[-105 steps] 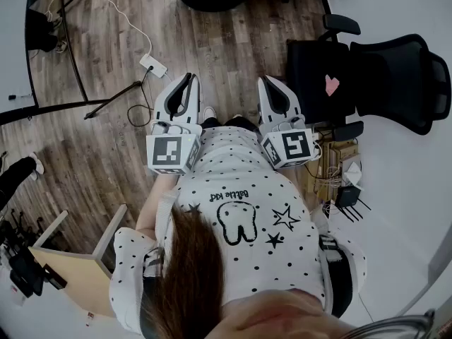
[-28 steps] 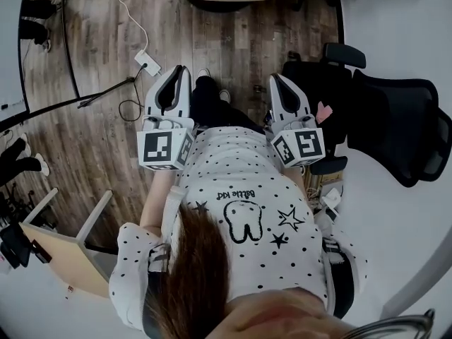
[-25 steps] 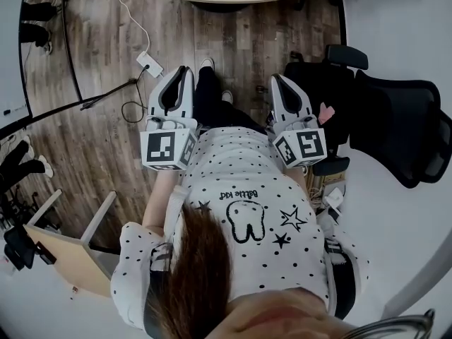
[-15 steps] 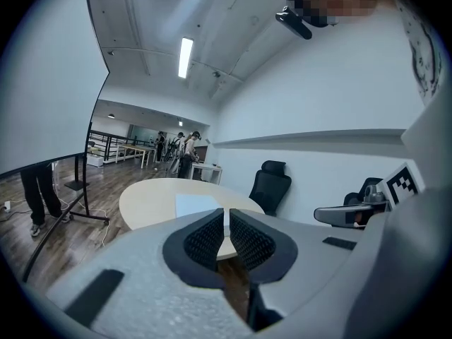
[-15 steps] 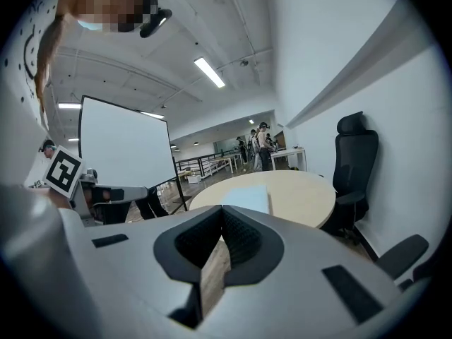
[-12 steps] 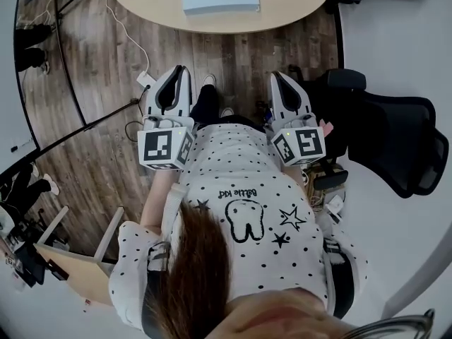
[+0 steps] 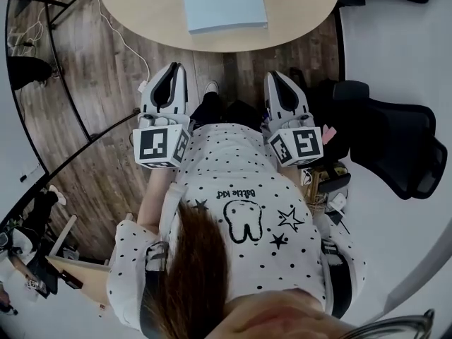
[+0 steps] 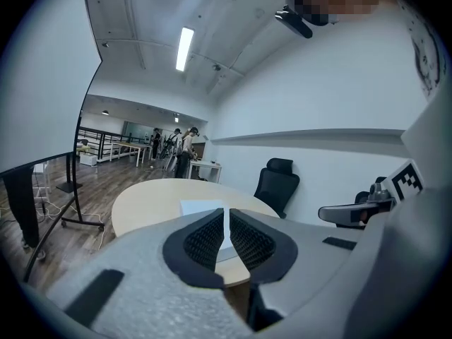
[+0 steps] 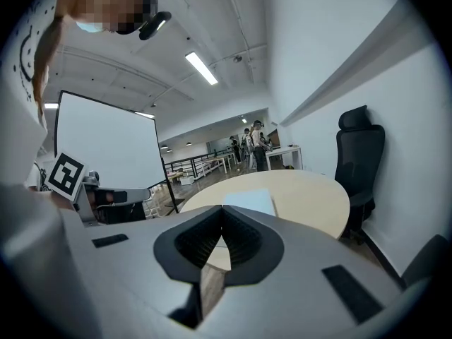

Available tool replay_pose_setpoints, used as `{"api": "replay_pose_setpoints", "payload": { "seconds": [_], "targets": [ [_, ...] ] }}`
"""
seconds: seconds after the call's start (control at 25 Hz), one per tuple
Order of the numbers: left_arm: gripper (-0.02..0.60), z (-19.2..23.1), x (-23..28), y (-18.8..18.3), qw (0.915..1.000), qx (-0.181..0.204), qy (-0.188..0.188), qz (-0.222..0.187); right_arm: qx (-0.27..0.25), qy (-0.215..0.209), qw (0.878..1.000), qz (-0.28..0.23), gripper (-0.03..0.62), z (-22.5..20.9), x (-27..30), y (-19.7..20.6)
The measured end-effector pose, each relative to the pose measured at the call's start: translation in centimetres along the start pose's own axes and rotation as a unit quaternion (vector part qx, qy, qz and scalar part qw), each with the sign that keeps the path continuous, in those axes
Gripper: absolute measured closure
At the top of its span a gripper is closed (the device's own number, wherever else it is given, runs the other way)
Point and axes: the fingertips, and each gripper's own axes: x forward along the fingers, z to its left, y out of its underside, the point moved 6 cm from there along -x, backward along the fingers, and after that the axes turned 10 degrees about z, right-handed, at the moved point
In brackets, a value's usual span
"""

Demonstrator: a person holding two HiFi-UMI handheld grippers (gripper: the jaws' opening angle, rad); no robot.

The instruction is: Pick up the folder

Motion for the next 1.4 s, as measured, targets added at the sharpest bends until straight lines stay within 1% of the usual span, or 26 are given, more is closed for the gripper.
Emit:
{"api": "replay_pose_setpoints", "payload": {
  "seconds": [0.16,0.32,0.56,0.68,0.84,1.2,1.4],
  "targets": [
    [0.547,1.5,1.7,-0.4,1.0000,-0.001,-0.001,0.009,0.012,0.012,1.000,0.004,0.588,-0.5,1.2,-0.3],
    [0.548,1.4,3.2,-0.3,0.9997,-0.004,0.009,0.021,0.022,0.022,0.999,0.014,0.588,-1.3,1.8,-0.3],
    [0.548,1.5,5.0,-0.8,0.9995,-0.013,0.007,0.030,0.018,0.011,0.999,0.026,0.588,-2.5,3.5,-1.2],
    [0.546,1.7,6.5,-1.2,0.9993,-0.017,-0.007,0.031,0.019,0.001,0.999,0.032,0.588,-4.2,5.0,-1.7],
    [0.547,2.1,8.9,-2.7,0.9988,-0.029,-0.030,0.025,0.011,-0.017,0.999,0.037,0.588,-6.4,7.8,-3.6],
    [0.546,1.2,15.1,-5.1,0.9960,-0.053,-0.068,0.021,-0.003,-0.055,0.997,0.053,0.588,-12.7,13.5,-7.4],
    [0.548,1.4,16.3,-5.8,0.9913,-0.072,-0.109,0.012,-0.013,-0.082,0.995,0.062,0.588,-14.5,16.0,-8.3]
  ]
}}
